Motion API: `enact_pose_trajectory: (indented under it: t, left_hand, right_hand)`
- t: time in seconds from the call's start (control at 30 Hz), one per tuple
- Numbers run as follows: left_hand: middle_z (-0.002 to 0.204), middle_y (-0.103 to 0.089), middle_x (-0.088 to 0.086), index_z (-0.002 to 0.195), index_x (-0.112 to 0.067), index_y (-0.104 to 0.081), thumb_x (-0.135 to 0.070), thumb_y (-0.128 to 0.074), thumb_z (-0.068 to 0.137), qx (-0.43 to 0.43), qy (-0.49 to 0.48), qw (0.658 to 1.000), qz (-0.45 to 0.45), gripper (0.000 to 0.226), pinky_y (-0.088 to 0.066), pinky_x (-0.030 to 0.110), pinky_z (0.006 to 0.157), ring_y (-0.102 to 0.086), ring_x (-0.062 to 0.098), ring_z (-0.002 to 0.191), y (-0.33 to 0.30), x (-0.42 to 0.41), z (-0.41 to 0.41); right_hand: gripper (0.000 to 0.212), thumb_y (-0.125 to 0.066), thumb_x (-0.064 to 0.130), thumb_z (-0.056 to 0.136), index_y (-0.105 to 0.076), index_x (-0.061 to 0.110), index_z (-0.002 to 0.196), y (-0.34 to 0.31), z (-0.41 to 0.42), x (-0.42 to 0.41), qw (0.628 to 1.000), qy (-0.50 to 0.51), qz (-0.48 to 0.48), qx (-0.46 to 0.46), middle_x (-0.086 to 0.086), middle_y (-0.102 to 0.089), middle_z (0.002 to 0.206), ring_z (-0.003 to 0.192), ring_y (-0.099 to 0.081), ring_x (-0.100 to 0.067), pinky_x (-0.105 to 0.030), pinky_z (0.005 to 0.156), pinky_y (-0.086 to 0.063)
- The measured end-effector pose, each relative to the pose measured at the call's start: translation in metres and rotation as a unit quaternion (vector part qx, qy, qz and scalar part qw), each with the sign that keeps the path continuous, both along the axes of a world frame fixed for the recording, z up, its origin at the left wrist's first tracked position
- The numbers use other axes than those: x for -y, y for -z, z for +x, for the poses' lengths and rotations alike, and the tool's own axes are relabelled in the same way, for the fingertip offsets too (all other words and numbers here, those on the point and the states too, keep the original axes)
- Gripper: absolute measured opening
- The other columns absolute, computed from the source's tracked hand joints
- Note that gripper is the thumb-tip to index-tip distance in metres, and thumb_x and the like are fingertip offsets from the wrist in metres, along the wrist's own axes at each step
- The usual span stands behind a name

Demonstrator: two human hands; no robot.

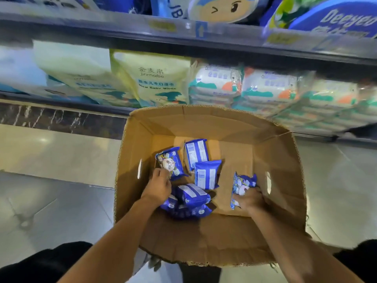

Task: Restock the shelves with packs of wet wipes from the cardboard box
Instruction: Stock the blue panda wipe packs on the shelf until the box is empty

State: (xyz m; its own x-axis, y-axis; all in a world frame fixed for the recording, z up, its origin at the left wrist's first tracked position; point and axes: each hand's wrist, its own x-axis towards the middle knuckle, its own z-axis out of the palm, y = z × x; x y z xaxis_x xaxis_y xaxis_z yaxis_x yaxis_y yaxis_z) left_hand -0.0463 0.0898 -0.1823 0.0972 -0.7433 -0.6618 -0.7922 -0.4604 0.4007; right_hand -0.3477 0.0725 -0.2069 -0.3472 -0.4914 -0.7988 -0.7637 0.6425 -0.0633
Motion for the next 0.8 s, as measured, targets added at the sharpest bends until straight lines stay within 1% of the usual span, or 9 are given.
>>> enact_pose_trajectory:
  t: [0.13,0.27,0.33,0.4,0.47,0.53,0.63,0.7,0.8]
  left_hand:
    - [0.156,-0.023,0.013,0.146,-0.005,-0.032,0.003,-0.052,0.091,-0.009,-0.039,0.998,-0.045,0.060,-0.030,0.042,0.118,-0.027,0.032,0.142,0.010,0.021,0.010]
    - [0.164,-0.013,0.007,0.156,-0.011,-0.017,-0.001,-0.048,0.095,0.020,-0.004,0.999,-0.048,0.069,-0.017,0.043,0.124,-0.007,0.028,0.150,0.020,0.055,0.011]
    - [0.164,-0.014,0.008,0.158,-0.014,-0.012,-0.011,-0.045,0.100,0.011,0.004,1.000,-0.004,0.067,-0.014,0.044,0.124,-0.005,0.029,0.152,0.026,0.067,0.011]
    - [0.163,-0.017,0.011,0.158,-0.015,-0.010,-0.021,-0.046,0.101,0.029,0.033,0.998,0.039,0.067,-0.013,0.045,0.122,-0.008,0.032,0.151,0.032,0.075,0.009]
    - [0.159,-0.024,0.015,0.155,-0.012,-0.016,-0.028,-0.055,0.098,0.073,0.073,0.994,0.037,0.071,-0.017,0.044,0.120,-0.018,0.034,0.147,0.036,0.082,0.008]
    - [0.157,-0.028,0.015,0.152,-0.011,-0.024,-0.037,-0.068,0.090,0.080,0.093,0.991,0.056,0.081,-0.022,0.043,0.118,-0.025,0.033,0.145,0.039,0.089,0.011]
    - [0.152,-0.031,0.011,0.147,-0.017,-0.037,-0.046,-0.076,0.082,0.060,0.150,0.980,0.115,0.082,-0.026,0.041,0.116,-0.027,0.030,0.142,0.039,0.088,0.014]
    - [0.152,-0.030,0.009,0.148,-0.018,-0.036,-0.044,-0.079,0.080,0.038,0.125,0.984,0.121,0.084,-0.028,0.042,0.115,-0.026,0.030,0.143,0.040,0.079,0.014]
    - [0.132,-0.055,0.009,0.144,-0.014,-0.037,-0.035,-0.082,0.079,0.008,0.081,0.992,0.096,0.082,-0.046,0.033,0.091,-0.055,0.025,0.117,0.029,0.068,0.012]
  right_hand:
    - [0.091,-0.089,0.057,0.054,-0.055,0.003,0.120,0.005,-0.003,0.003,0.998,0.057,-0.016,0.001,-0.013,-0.064,0.117,0.104,-0.065,-0.034,-0.034,0.082,-0.052]
    - [0.068,-0.090,0.060,0.047,-0.069,0.013,0.092,0.013,-0.004,-0.002,0.997,0.070,-0.016,0.041,-0.007,-0.071,0.099,0.095,-0.068,-0.029,-0.033,0.081,-0.054]
    - [0.062,-0.094,0.050,0.049,-0.074,0.012,0.093,0.014,-0.004,-0.006,0.992,0.099,-0.015,0.077,-0.008,-0.074,0.099,0.094,-0.069,-0.026,-0.034,0.084,-0.056]
    - [0.050,-0.097,0.040,0.052,-0.073,0.013,0.088,0.010,-0.003,-0.007,0.989,0.114,-0.032,0.092,-0.007,-0.075,0.095,0.089,-0.069,-0.024,-0.029,0.077,-0.056]
    - [0.042,-0.097,0.033,0.057,-0.066,0.016,0.080,0.004,-0.003,-0.005,0.988,0.103,-0.061,0.097,-0.004,-0.071,0.089,0.082,-0.064,-0.022,-0.020,0.059,-0.046]
    - [0.039,-0.094,0.028,0.063,-0.065,0.014,0.084,0.002,-0.005,-0.002,0.986,0.089,-0.080,0.112,-0.005,-0.070,0.088,0.077,-0.061,-0.020,-0.015,0.053,-0.038]
    - [0.034,-0.090,0.021,0.070,-0.067,0.010,0.094,0.001,-0.008,0.001,0.984,0.063,-0.091,0.141,-0.007,-0.072,0.093,0.078,-0.062,-0.019,-0.014,0.055,-0.040]
    - [0.036,-0.088,0.021,0.074,-0.067,0.010,0.101,-0.004,-0.008,0.003,0.982,0.047,-0.094,0.157,-0.005,-0.070,0.093,0.081,-0.063,-0.019,-0.018,0.057,-0.042]
    - [0.034,-0.082,0.022,0.081,-0.064,0.011,0.107,-0.013,-0.008,0.007,0.977,0.036,-0.104,0.183,-0.004,-0.072,0.100,0.087,-0.066,-0.020,-0.023,0.064,-0.045]
